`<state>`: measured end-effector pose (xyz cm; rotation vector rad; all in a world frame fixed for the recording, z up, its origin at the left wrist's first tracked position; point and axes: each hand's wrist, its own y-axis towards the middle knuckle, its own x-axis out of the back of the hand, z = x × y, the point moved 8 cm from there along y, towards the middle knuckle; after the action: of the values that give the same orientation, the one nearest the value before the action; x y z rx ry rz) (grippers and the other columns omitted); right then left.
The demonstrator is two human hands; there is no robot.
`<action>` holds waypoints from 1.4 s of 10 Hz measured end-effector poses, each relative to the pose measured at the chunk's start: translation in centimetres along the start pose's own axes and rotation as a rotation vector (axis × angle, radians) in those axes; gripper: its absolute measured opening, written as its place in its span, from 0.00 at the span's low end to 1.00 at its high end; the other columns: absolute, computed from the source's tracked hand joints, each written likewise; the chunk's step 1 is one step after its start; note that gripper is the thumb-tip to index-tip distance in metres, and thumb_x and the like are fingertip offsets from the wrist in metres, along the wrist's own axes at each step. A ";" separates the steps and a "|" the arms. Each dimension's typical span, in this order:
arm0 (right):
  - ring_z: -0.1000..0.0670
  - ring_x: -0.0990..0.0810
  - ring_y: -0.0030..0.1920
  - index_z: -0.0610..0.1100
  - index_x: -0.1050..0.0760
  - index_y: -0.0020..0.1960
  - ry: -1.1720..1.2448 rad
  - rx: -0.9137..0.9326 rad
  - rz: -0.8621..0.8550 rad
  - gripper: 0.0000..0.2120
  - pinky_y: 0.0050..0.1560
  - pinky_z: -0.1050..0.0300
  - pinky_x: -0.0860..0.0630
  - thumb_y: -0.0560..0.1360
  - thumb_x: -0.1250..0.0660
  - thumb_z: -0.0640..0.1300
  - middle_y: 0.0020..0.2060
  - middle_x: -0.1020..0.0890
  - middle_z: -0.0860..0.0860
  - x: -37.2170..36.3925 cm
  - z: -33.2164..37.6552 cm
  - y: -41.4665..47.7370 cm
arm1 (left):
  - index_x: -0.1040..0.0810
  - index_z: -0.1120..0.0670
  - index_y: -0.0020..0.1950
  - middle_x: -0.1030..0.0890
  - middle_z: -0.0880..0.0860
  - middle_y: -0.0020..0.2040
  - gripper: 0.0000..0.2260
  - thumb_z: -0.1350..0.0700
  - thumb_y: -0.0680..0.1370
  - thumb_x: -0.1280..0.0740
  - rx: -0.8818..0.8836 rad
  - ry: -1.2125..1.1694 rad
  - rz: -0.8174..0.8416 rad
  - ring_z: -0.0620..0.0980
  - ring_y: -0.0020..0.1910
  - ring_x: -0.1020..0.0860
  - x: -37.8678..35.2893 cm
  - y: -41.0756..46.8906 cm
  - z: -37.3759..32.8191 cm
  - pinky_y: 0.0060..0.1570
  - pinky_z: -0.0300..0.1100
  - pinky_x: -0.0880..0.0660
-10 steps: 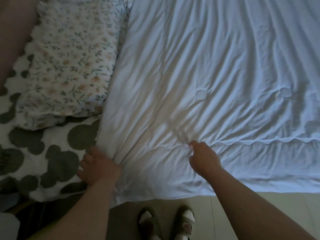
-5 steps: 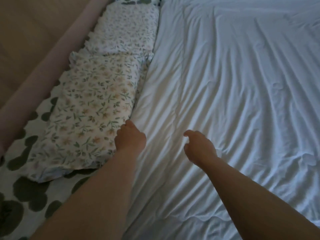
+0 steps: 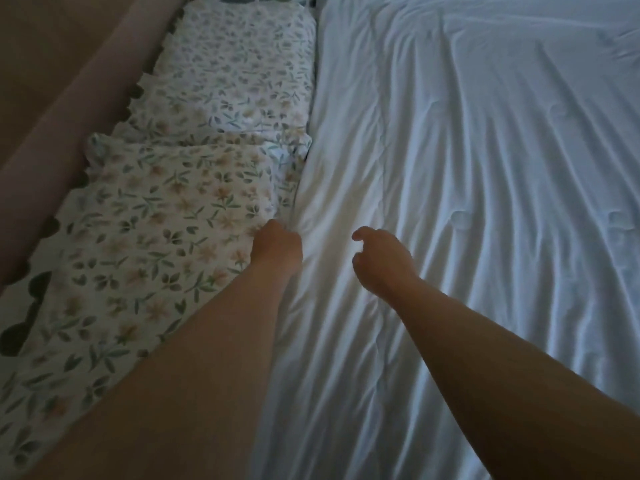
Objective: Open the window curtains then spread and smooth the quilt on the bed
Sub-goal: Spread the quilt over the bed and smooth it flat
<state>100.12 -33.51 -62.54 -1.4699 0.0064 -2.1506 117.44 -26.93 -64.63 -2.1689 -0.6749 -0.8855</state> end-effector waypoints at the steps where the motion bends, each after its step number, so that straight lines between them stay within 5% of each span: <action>1: 0.47 0.23 0.55 0.50 0.33 0.70 -0.021 -0.011 -0.002 0.22 0.47 0.58 0.32 0.78 0.43 0.37 0.60 0.26 0.48 -0.7 -0.4 3.6 | 0.27 0.65 0.62 0.23 0.63 0.59 0.14 0.59 0.80 0.41 -0.011 0.011 -0.022 0.61 0.58 0.24 -0.6 3.1 -1.6 0.47 0.45 0.32; 3: 0.44 0.23 0.57 0.51 0.35 0.71 0.007 -0.030 0.035 0.23 0.48 0.55 0.28 0.78 0.43 0.37 0.61 0.27 0.48 -2.4 -1.6 9.3 | 0.28 0.62 0.66 0.28 0.62 0.64 0.15 0.58 0.82 0.45 -0.084 0.309 0.025 0.59 0.63 0.28 -3.2 9.3 -4.0 0.59 0.46 0.30; 7: 0.44 0.23 0.55 0.50 0.37 0.71 0.089 0.012 -0.058 0.22 0.55 0.48 0.24 0.78 0.44 0.39 0.61 0.28 0.47 -2.0 -2.4 13.8 | 0.31 0.63 0.67 0.26 0.60 0.64 0.18 0.53 0.81 0.41 -0.013 -0.106 0.009 0.59 0.61 0.25 -5.7 15.5 -7.0 0.51 0.44 0.29; 8: 0.43 0.22 0.54 0.51 0.39 0.72 0.095 -0.006 -0.089 0.24 0.52 0.50 0.25 0.77 0.43 0.39 0.65 0.33 0.47 -1.5 -2.2 14.4 | 0.27 0.64 0.63 0.23 0.59 0.57 0.17 0.52 0.81 0.41 -0.191 -0.250 -0.069 0.57 0.54 0.24 -4.2 15.2 -9.5 0.49 0.44 0.29; 9: 0.40 0.22 0.55 0.56 0.40 0.71 0.149 -0.014 -0.120 0.28 0.51 0.53 0.29 0.75 0.40 0.39 0.71 0.42 0.50 -1.4 -1.2 14.9 | 0.28 0.66 0.59 0.24 0.62 0.53 0.15 0.55 0.82 0.45 -0.314 -0.143 -0.420 0.57 0.52 0.25 1.6 14.3 -9.5 0.47 0.44 0.36; 10: 0.41 0.26 0.62 0.57 0.39 0.70 0.157 0.064 -0.013 0.29 0.60 0.50 0.29 0.74 0.40 0.37 0.74 0.46 0.51 -3.0 0.8 15.3 | 0.29 0.65 0.63 0.26 0.64 0.62 0.17 0.56 0.83 0.47 -0.110 -0.013 -0.394 0.61 0.61 0.27 2.9 16.6 -5.3 0.58 0.47 0.33; 11: 0.43 0.33 0.70 0.55 0.41 0.74 0.112 0.050 0.101 0.31 0.67 0.46 0.32 0.74 0.42 0.36 0.76 0.48 0.49 -5.0 1.2 16.0 | 0.32 0.64 0.68 0.29 0.62 0.67 0.17 0.56 0.83 0.48 -0.004 0.060 -0.201 0.61 0.65 0.29 0.9 18.1 -4.7 0.64 0.50 0.33; 14: 0.44 0.36 0.72 0.54 0.44 0.75 0.069 0.034 0.124 0.32 0.69 0.45 0.33 0.74 0.42 0.37 0.75 0.45 0.49 -5.9 0.6 16.5 | 0.34 0.63 0.69 0.30 0.62 0.68 0.22 0.48 0.83 0.49 0.030 0.121 -0.131 0.62 0.65 0.29 -1.0 18.1 -5.6 0.62 0.50 0.32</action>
<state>109.16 -44.95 -72.20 -1.3405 0.0829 -2.0898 126.73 -42.72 -69.67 -2.0443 -0.7716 -1.0584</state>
